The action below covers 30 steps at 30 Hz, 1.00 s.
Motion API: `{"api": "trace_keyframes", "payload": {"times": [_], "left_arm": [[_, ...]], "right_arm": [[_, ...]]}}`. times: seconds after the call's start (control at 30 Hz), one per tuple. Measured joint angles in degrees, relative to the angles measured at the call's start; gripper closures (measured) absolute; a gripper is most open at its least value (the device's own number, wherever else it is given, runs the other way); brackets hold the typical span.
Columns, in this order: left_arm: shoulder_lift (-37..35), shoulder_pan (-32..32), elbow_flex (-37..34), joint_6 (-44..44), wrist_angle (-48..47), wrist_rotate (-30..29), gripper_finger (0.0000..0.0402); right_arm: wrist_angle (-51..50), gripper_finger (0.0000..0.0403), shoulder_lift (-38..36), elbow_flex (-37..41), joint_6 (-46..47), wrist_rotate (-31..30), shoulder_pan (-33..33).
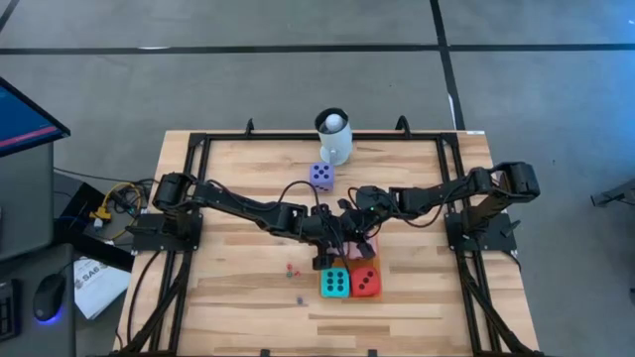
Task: Pick & Place Dice
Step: Put the large pink dice into the orange bin, then adjust the pink dice in the orange bin
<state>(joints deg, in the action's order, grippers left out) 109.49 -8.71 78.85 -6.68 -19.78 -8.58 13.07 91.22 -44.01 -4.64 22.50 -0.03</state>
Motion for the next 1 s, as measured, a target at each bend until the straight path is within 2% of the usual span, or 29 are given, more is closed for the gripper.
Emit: {"api": "trace_keyframes", "payload": {"times": [0.37, 0.73, 1.0], "left_arm": [[-0.27, -0.04, 0.25, 0.12, 1.08, -0.02, 0.0004], [-0.37, -0.02, 0.33, 0.26, 1.09, 1.10, 0.0004], [-2.03, 0.00, 0.26, 0.39, -1.82, 1.07, 0.0004]], "right_arm": [[-3.60, 0.0403, 0.36, 0.64, 0.36, -0.22, -0.03], [0.20, 0.0403, 0.32, 0.44, -0.28, -0.31, -0.04], [-3.54, 0.0403, -5.65, 0.17, -0.44, -0.11, 0.02]]}}
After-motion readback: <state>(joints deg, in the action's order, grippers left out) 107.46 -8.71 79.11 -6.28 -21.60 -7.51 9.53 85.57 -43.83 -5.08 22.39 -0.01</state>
